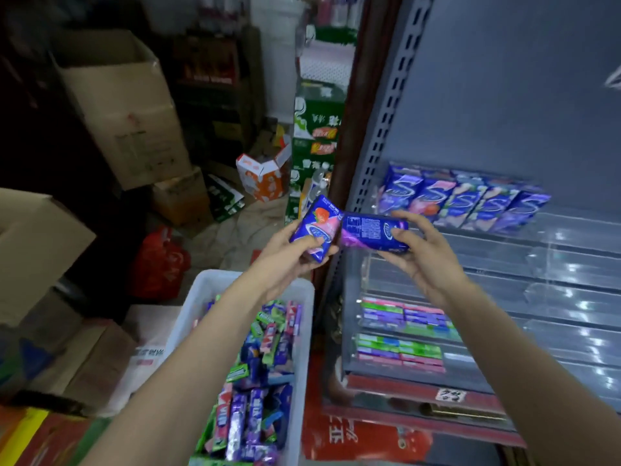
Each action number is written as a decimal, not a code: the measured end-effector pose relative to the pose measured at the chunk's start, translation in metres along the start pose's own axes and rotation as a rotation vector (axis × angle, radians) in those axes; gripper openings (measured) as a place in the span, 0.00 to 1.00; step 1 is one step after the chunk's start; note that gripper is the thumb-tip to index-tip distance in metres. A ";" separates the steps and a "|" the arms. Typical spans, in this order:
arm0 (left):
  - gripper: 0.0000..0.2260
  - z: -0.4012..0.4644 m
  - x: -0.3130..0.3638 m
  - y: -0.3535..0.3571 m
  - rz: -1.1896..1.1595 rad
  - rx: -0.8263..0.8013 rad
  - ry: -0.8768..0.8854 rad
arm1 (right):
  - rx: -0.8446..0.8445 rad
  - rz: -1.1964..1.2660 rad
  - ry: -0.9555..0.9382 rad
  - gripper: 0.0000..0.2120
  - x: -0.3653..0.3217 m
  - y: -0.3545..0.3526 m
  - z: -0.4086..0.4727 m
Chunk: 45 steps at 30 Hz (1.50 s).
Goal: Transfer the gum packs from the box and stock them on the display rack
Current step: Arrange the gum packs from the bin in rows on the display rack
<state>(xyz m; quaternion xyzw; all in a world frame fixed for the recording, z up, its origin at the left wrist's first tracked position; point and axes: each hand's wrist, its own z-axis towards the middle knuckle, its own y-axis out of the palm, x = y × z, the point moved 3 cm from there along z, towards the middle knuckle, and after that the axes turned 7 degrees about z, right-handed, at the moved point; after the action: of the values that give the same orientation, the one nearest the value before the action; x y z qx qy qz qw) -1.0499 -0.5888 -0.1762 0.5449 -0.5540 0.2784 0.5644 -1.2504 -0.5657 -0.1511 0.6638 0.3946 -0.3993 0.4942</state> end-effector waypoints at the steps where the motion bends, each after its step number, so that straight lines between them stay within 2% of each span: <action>1: 0.12 0.004 0.003 0.020 0.006 0.000 0.015 | -0.018 0.024 -0.019 0.12 -0.013 -0.013 -0.001; 4: 0.09 0.018 0.009 0.078 0.058 0.026 0.055 | -0.083 0.017 -0.062 0.14 -0.049 -0.052 -0.002; 7: 0.11 0.033 0.014 0.128 0.070 0.041 0.090 | -0.078 -0.098 -0.106 0.17 -0.079 -0.086 0.001; 11: 0.07 0.044 0.025 0.177 0.059 0.077 0.122 | -0.021 -0.174 -0.140 0.11 -0.114 -0.119 0.008; 14: 0.06 0.052 0.033 0.198 0.117 0.086 0.158 | 0.046 -0.234 -0.092 0.19 -0.128 -0.139 0.010; 17: 0.06 0.054 0.041 0.212 0.196 0.109 0.191 | 0.124 -0.210 -0.054 0.21 -0.138 -0.153 0.010; 22: 0.12 0.063 0.043 0.217 0.300 0.199 0.189 | 0.083 -0.155 -0.042 0.19 -0.146 -0.168 0.010; 27: 0.09 0.071 0.048 0.221 0.355 0.250 0.236 | 0.031 -0.141 -0.090 0.11 -0.154 -0.186 0.010; 29: 0.06 0.074 0.051 0.223 0.421 0.265 0.290 | 0.045 -0.179 -0.123 0.12 -0.158 -0.195 0.013; 32: 0.05 0.080 0.052 0.228 0.579 0.242 0.380 | 0.080 -0.214 -0.181 0.13 -0.165 -0.206 0.015; 37: 0.10 0.081 0.048 0.221 0.795 0.218 0.500 | 0.095 -0.297 -0.237 0.09 -0.166 -0.206 0.016; 45: 0.12 0.072 0.046 0.169 1.061 0.143 0.436 | 0.009 -0.330 -0.197 0.10 -0.142 -0.162 0.025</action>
<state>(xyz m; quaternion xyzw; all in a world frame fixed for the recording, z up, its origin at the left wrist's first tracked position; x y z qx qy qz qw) -1.2178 -0.6262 -0.0960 0.1596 -0.6022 0.6659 0.4105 -1.4554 -0.5754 -0.0807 0.5501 0.4460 -0.5398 0.4552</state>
